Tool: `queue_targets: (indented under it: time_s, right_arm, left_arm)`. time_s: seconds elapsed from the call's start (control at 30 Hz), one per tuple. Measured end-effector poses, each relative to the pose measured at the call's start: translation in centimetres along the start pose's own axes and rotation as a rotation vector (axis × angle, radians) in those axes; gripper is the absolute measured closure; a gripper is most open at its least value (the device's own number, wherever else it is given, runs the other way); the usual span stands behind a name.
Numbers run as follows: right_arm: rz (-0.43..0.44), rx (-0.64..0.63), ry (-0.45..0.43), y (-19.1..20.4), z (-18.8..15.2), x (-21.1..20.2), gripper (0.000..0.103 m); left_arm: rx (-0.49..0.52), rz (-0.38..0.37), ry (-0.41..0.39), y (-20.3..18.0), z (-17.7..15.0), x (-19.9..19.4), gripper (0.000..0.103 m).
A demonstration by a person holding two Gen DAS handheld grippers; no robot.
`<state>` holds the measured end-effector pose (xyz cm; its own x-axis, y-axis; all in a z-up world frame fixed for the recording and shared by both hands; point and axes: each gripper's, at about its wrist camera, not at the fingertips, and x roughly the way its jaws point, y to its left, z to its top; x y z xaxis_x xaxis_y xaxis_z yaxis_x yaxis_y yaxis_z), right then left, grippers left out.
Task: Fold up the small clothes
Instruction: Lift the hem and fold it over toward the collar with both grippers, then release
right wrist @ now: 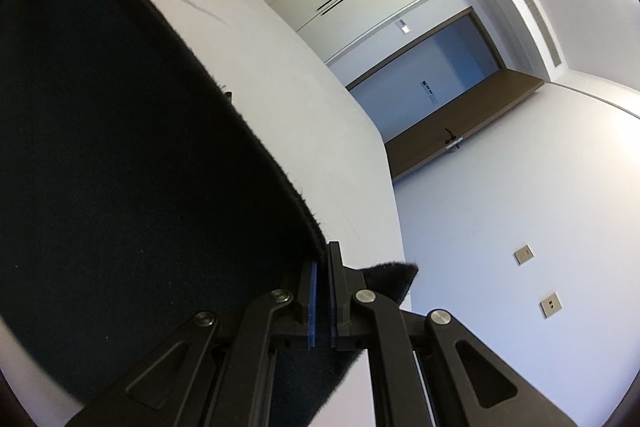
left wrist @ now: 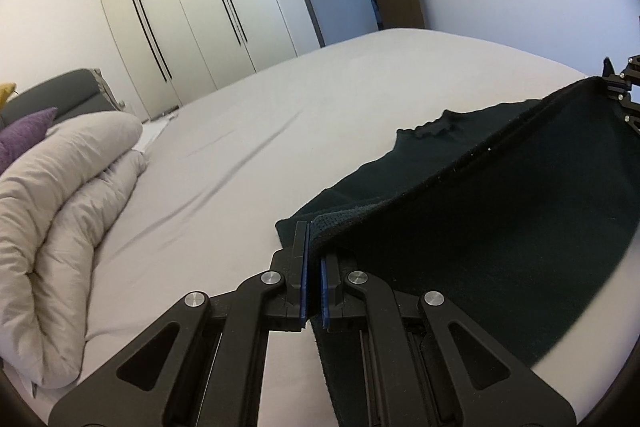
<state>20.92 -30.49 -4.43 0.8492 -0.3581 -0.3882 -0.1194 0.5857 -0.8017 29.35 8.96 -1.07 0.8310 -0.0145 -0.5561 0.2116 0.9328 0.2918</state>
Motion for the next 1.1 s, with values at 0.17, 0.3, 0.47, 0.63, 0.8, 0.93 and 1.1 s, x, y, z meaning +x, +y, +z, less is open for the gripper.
queue_targets:
  time_s: [0.17,0.3,0.47,0.63,0.8,0.93,1.1]
  right_arm:
    - [0.041,-0.012,0.036,0.4,2.0,4.2,0.099]
    - [0.072,-0.013,0.059,0.6,3.1,6.8,0.099]
    - [0.111,-0.017,0.09,0.7,4.0,9.4,0.099]
    - [0.172,0.008,0.166,1.1,3.9,12.0,0.098]
    - [0.174,0.045,0.231,2.1,2.8,14.1,0.079]
    - [0.127,0.119,0.233,0.4,2.4,14.4,0.042]
    - [0.123,0.286,0.283,-2.6,1.7,15.6,0.025]
  left_arm:
    - [-0.012,0.0,0.051,0.6,1.5,4.9,0.099]
    - [-0.02,-0.005,0.092,0.9,1.9,8.8,0.099]
    - [-0.027,-0.013,0.128,1.3,2.7,13.0,0.099]
    - [-0.027,-0.01,0.178,1.0,3.2,17.4,0.094]
    - [-0.075,-0.028,0.304,0.5,1.8,22.4,0.084]
    - [-0.129,0.052,0.281,2.0,2.1,22.8,0.025]
    - [-0.244,0.132,0.284,5.5,1.9,23.1,0.025]
